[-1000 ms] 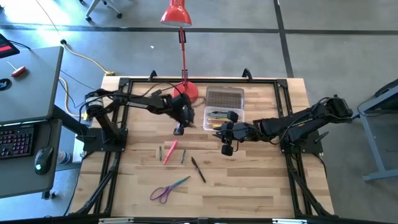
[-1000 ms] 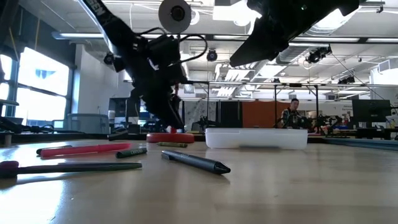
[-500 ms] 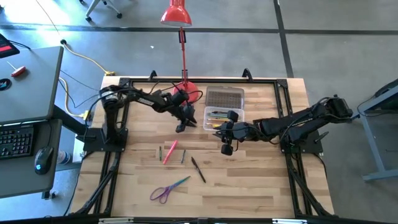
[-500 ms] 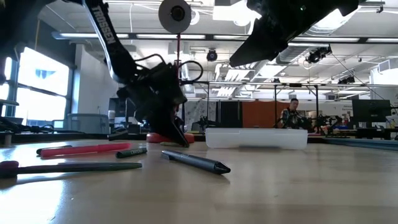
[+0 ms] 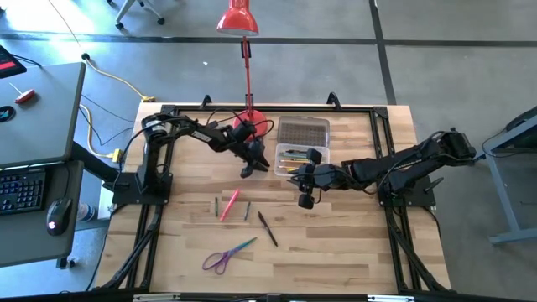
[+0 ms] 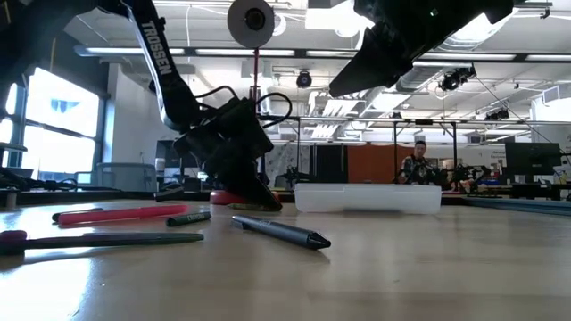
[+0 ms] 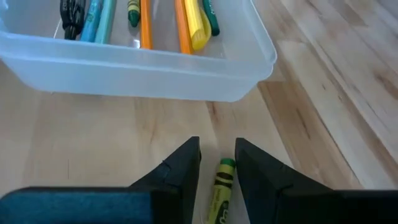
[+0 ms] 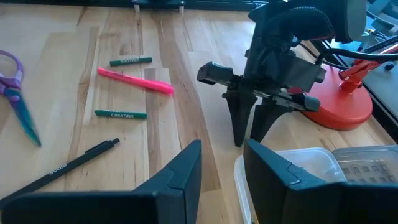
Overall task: Pick & place school supplies into a supply box
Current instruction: Put the green crayon into the black supply box
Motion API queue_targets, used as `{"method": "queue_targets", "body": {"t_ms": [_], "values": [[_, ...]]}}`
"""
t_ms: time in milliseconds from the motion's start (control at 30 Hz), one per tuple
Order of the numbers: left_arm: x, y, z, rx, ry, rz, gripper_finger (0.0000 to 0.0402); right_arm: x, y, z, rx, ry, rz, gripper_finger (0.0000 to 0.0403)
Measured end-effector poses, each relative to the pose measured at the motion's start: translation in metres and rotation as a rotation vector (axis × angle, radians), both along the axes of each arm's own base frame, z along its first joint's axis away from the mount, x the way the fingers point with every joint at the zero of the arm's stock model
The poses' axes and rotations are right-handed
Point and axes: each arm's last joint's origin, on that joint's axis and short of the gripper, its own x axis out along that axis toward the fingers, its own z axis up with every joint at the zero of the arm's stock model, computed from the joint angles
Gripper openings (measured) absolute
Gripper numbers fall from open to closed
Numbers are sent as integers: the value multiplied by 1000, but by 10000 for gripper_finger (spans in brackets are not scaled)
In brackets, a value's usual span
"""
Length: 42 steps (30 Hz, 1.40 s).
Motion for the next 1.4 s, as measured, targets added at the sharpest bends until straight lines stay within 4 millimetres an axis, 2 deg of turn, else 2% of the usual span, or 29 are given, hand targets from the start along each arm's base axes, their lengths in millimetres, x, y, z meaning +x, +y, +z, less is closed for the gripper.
{"method": "queue_targets", "body": {"t_ms": [200,500,700,800,867,1133,1400], "values": [[-4,-2,-4,123,-18,-68,140,0,0,0,7,2,3,98],[-5,-2,-5,184,0,-76,133,-1,2,-2,55,16,34,98],[-5,-1,-4,221,3,-68,70,-1,2,-2,49,18,37,99],[-4,-1,-3,143,-12,-29,31,-1,2,-2,49,18,37,99],[-2,-1,-2,76,-28,-4,30,-1,2,-2,48,18,38,99],[-3,-2,28,6,-43,79,42,-1,2,-2,47,18,38,99],[-3,-7,63,-18,-99,107,28,-1,2,-2,46,18,38,99]]}}
